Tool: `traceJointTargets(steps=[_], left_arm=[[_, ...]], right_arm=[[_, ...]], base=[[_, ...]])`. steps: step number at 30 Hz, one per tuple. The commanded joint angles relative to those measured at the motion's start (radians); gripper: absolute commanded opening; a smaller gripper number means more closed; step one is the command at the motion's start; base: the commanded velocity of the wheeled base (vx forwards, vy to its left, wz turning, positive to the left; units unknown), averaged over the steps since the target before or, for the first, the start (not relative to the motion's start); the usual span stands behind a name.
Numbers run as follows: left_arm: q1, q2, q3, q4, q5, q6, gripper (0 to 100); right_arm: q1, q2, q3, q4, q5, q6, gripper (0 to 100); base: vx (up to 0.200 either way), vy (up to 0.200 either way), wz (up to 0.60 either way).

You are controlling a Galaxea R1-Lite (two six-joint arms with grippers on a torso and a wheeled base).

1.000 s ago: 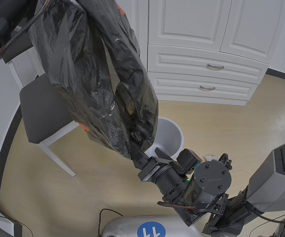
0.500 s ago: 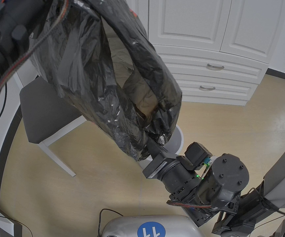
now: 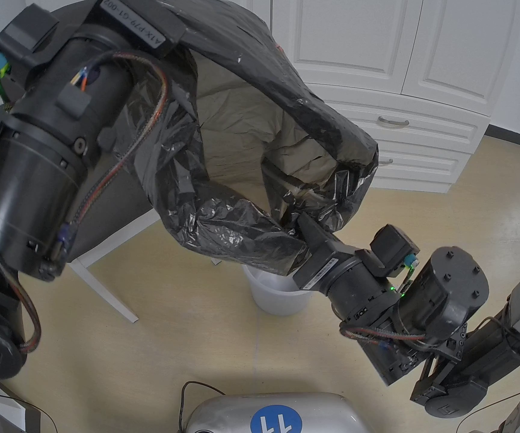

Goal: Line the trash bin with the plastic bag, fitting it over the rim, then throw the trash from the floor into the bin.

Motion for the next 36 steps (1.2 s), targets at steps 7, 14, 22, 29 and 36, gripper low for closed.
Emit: traceJointTargets(steps=[7,14,22,29,36], left_arm=[[0.093,0.102,0.009,0.011,-0.004,0.001,0],[0.139,0.151,0.012,0.035,-0.001,0.001,0],[0.190,0.150,0.050,0.232,-0.002,0.001,0],[0.214,0.148,0.061,0.334,-0.002,0.001,0],[0.216,0.124,0.078,0.373,0.004,0.009,0]], right_arm=[[-0.117,-0.124,-0.016,0.202,-0.010,-0.050,0],[-0.171,-0.207,-0.039,0.346,-0.009,-0.042,0],[-0.197,-0.322,-0.125,0.588,-0.005,0.064,0],[-0.255,-0.478,-0.162,0.878,0.093,0.122,0],[-0.290,-0.636,-0.154,1.157,0.188,0.101,0]], base=[[0.000,0.000,0.00],[0.000,0.000,0.00],[0.000,0.000,0.00],[0.000,0.000,0.00],[0.000,0.000,0.00]])
